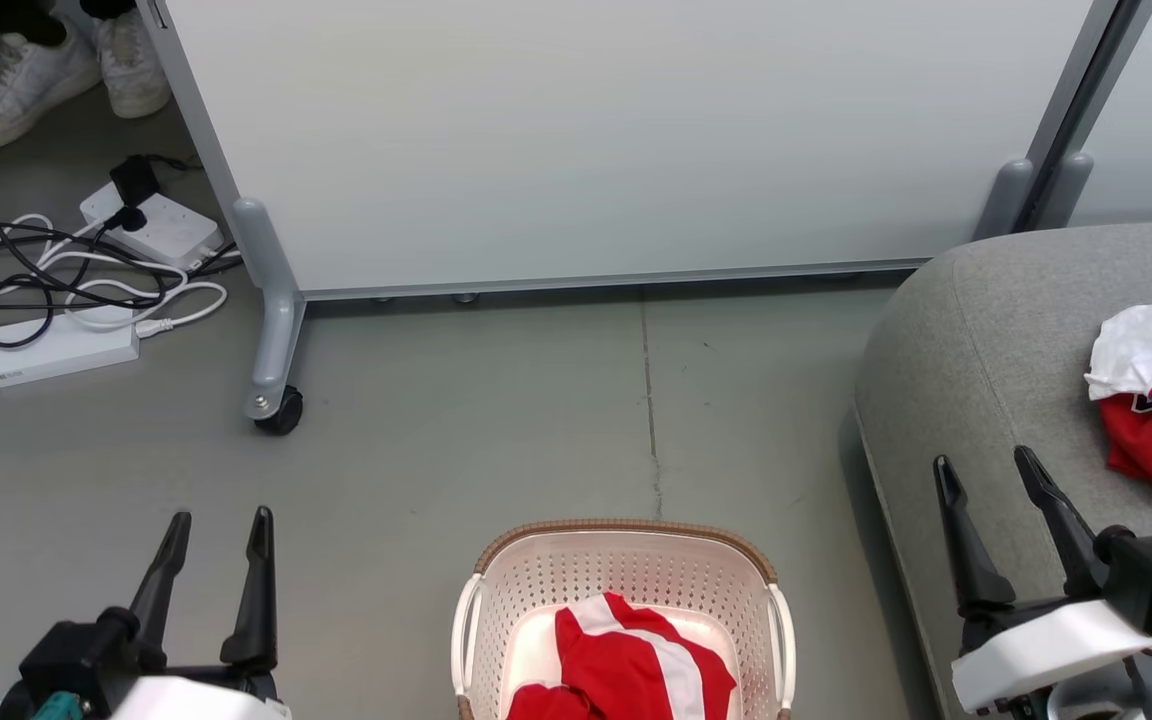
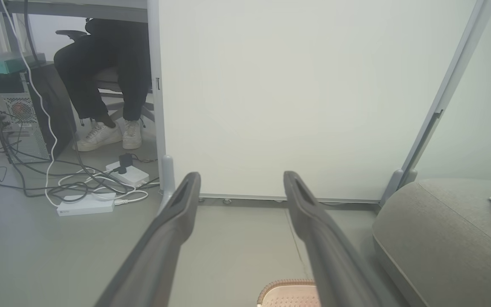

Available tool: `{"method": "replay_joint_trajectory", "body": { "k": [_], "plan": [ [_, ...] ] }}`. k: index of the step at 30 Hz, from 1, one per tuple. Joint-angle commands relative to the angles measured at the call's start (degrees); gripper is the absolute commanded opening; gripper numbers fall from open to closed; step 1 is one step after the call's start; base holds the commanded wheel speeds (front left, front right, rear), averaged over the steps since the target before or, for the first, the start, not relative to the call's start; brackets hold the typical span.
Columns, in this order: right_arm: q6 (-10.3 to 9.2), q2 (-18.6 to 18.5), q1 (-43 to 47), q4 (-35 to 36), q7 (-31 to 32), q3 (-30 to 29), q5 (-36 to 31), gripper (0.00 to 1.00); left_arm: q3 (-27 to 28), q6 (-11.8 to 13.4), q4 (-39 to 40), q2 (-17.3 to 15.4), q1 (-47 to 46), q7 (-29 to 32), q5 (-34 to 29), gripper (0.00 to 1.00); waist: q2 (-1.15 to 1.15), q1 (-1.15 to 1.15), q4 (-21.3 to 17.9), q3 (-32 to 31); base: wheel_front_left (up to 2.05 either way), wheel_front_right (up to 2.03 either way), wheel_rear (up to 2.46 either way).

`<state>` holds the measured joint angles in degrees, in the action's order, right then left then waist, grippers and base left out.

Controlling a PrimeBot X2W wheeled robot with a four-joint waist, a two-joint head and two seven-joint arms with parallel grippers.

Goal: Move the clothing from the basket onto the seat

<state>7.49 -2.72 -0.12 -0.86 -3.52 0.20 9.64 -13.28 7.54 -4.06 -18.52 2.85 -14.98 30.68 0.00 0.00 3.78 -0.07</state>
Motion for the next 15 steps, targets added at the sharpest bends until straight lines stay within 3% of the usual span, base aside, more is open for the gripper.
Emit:
{"method": "replay_joint_trajectory", "body": {
  "k": [1, 15],
  "plan": [
    [0.01, -0.34, 0.91, 0.46, 0.25, -0.39, 0.17, 1.0, 0.4, -0.38, 0.24, 0.24, 0.85, -0.2, -0.68, 1.0, 0.0, 0.0, -0.04, -0.16, 0.0, 0.0, 0.0],
    [0.01, -0.34, 1.85, 1.57, 1.0, -0.82, 0.29, 1.0, 0.96, -2.02, -1.21, 0.92, 0.59, -0.2, -3.19, 1.0, 0.0, 0.0, -0.43, -0.11, 0.0, 0.0, 0.0]
  ]
}}
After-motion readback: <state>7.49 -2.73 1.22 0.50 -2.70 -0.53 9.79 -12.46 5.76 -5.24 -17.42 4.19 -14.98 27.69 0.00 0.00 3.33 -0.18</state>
